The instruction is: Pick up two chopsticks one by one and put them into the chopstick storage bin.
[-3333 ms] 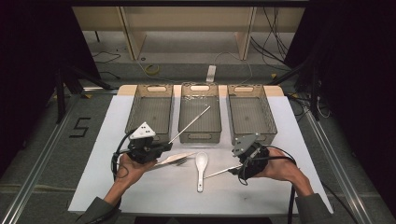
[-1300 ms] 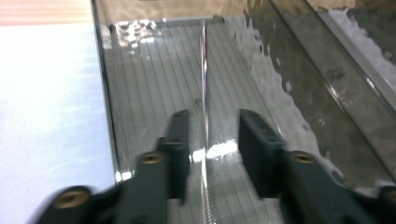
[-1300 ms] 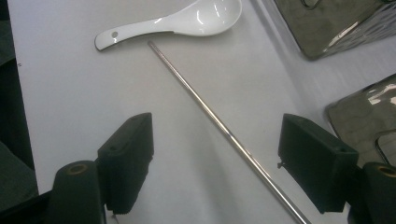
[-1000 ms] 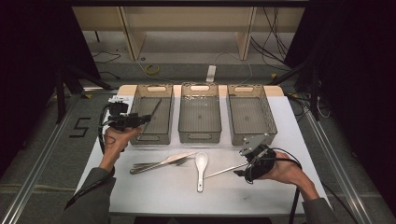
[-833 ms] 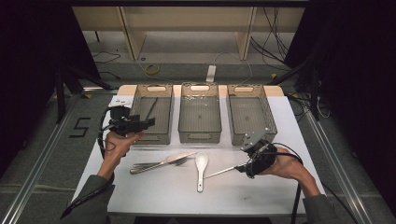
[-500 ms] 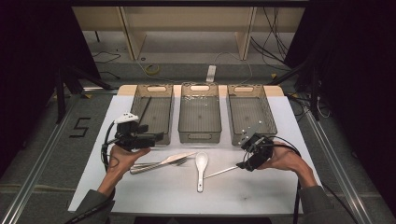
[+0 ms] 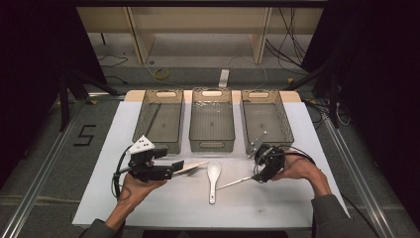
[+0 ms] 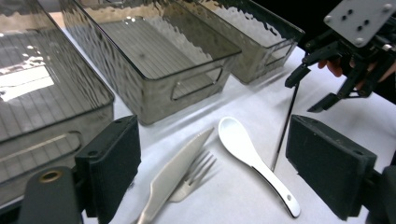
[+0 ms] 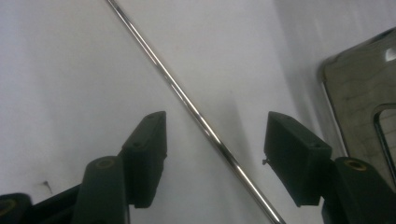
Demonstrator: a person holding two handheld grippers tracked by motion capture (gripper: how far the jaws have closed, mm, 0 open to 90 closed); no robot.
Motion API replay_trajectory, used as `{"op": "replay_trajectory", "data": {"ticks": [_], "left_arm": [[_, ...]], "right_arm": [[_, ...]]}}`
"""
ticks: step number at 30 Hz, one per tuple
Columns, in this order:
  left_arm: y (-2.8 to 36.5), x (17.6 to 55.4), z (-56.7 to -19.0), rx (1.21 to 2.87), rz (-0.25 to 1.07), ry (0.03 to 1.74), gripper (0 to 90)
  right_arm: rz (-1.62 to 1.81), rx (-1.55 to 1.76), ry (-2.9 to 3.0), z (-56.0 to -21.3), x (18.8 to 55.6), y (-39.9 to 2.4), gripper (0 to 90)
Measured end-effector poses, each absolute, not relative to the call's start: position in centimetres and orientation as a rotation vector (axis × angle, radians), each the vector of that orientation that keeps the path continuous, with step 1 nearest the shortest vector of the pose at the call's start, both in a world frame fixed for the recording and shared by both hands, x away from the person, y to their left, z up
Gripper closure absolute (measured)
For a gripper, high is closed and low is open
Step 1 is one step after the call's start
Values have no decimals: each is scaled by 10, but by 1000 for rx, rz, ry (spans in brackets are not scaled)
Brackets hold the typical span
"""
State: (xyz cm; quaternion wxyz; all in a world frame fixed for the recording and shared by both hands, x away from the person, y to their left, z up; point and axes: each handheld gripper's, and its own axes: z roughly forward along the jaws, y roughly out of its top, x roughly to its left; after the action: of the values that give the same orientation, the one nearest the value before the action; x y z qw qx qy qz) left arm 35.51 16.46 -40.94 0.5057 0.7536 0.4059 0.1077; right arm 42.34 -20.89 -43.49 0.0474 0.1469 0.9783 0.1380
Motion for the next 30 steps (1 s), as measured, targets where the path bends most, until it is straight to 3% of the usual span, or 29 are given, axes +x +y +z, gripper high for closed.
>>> {"op": "replay_trajectory", "data": {"ticks": [21, 30], "left_arm": [[164, 346, -412, 1818, 296, 942, 168], [165, 345, -412, 1818, 302, 938, 168]], "right_arm": [[239, 395, 3040, -453, 428, -203, 604], [188, 348, 3053, -452, 422, -198, 726]]}}
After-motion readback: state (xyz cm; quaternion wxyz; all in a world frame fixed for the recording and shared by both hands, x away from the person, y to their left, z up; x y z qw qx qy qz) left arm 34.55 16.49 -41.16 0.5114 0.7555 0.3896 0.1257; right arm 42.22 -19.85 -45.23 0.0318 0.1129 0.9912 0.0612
